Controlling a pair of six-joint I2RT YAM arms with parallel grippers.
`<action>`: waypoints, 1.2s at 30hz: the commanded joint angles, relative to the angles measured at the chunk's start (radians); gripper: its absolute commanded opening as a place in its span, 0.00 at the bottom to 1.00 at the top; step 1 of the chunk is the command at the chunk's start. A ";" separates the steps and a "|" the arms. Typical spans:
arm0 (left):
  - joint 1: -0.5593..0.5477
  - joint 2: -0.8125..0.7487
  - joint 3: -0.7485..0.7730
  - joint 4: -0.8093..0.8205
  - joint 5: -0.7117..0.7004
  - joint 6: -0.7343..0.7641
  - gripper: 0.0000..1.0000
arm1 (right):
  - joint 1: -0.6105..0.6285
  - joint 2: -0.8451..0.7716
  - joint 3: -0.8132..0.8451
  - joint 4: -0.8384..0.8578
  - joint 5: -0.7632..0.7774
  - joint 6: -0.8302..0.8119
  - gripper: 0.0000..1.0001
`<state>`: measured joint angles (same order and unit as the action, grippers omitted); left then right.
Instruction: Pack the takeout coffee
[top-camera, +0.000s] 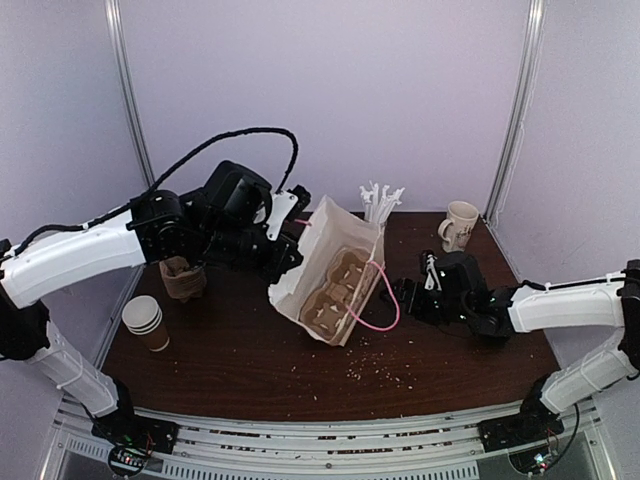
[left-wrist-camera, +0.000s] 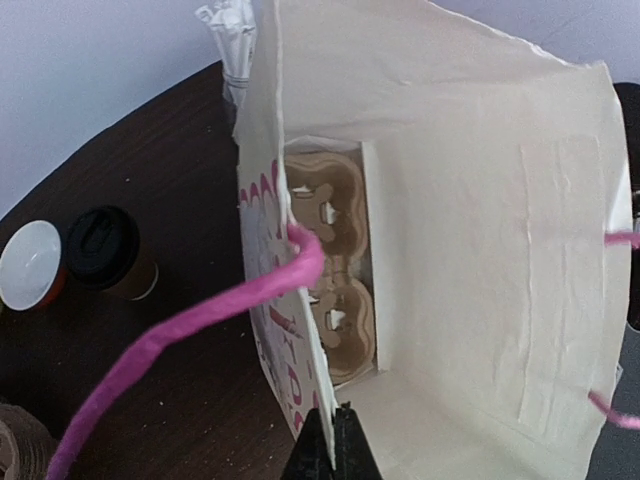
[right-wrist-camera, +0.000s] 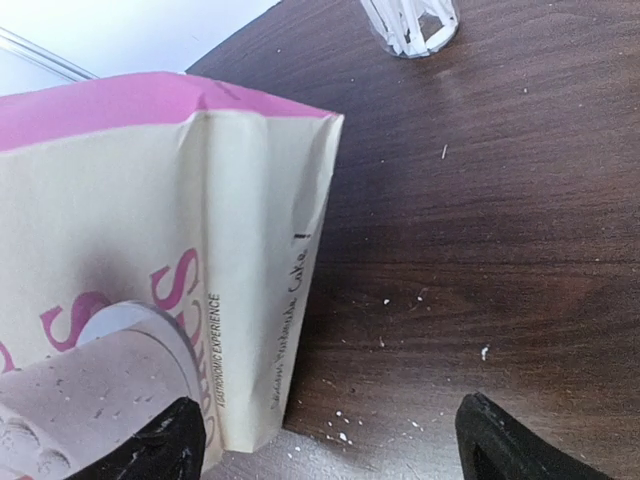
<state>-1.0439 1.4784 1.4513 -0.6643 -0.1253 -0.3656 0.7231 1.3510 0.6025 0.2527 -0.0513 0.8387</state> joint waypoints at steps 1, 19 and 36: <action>0.037 -0.034 0.065 -0.055 0.002 -0.032 0.00 | -0.021 -0.084 0.051 -0.153 0.034 -0.075 0.90; 0.275 -0.007 0.144 -0.330 0.353 -0.223 0.00 | -0.069 -0.203 0.274 -0.568 0.181 -0.273 0.94; 0.278 -0.049 0.055 -0.226 0.586 -0.270 0.00 | -0.072 -0.202 0.286 -0.574 0.189 -0.287 0.94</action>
<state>-0.7692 1.4445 1.5307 -0.9455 0.4038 -0.6277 0.6601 1.1515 0.8581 -0.2729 0.1020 0.5720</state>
